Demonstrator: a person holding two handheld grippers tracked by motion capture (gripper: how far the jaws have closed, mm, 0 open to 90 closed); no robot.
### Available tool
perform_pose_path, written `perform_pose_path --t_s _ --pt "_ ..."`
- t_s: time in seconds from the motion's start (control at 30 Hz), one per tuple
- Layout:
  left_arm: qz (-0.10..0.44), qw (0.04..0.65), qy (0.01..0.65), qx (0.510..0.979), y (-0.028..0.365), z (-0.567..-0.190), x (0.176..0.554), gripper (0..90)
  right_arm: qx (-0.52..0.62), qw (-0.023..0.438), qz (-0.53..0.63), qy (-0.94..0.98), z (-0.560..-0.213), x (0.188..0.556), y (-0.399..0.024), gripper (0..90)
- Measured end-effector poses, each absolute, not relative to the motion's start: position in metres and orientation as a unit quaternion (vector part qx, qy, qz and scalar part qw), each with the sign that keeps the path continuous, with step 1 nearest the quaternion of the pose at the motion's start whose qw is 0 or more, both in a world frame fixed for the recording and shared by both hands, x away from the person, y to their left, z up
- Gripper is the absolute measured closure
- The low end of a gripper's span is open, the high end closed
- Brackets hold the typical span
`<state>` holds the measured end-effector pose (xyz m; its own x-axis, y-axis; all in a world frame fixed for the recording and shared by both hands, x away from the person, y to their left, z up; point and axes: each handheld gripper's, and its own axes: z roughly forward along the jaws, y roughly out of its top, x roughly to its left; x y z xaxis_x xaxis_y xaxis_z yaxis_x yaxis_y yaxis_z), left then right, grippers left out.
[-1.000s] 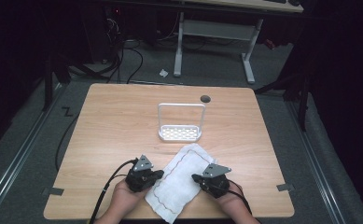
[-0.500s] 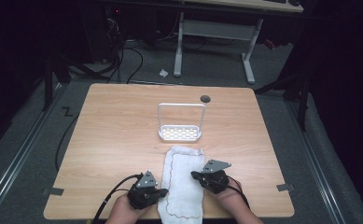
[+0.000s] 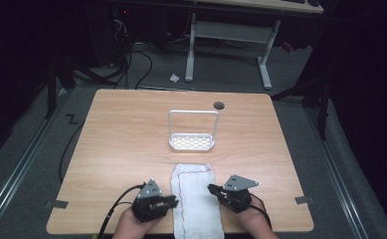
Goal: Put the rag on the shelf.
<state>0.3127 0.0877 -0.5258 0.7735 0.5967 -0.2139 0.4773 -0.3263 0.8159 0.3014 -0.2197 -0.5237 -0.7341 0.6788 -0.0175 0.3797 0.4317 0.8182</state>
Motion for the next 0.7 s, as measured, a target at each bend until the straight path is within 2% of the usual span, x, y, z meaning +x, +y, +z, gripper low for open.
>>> perform_pose_path --t_s 0.17,0.3,0.43,0.57,0.7 --pt "0.123 0.457 0.376 0.797 0.076 -0.532 0.354 56.7 0.351 0.176 0.431 0.812 -0.526 0.305 -0.233 77.8" --pt "0.140 0.434 0.388 0.801 0.062 -0.539 0.378 55.8 0.358 0.185 0.436 0.804 -0.525 0.305 -0.237 72.2" --pt "0.135 0.417 0.389 0.810 0.051 -0.540 0.385 61.4 0.360 0.190 0.437 0.802 -0.526 0.307 -0.238 69.7" --pt "0.121 0.423 0.399 0.804 0.050 -0.540 0.386 68.1 0.368 0.186 0.441 0.797 -0.527 0.311 -0.237 65.1" --pt "0.098 0.435 0.411 0.796 0.052 -0.541 0.389 74.8 0.388 0.177 0.444 0.788 -0.522 0.325 -0.232 64.4"
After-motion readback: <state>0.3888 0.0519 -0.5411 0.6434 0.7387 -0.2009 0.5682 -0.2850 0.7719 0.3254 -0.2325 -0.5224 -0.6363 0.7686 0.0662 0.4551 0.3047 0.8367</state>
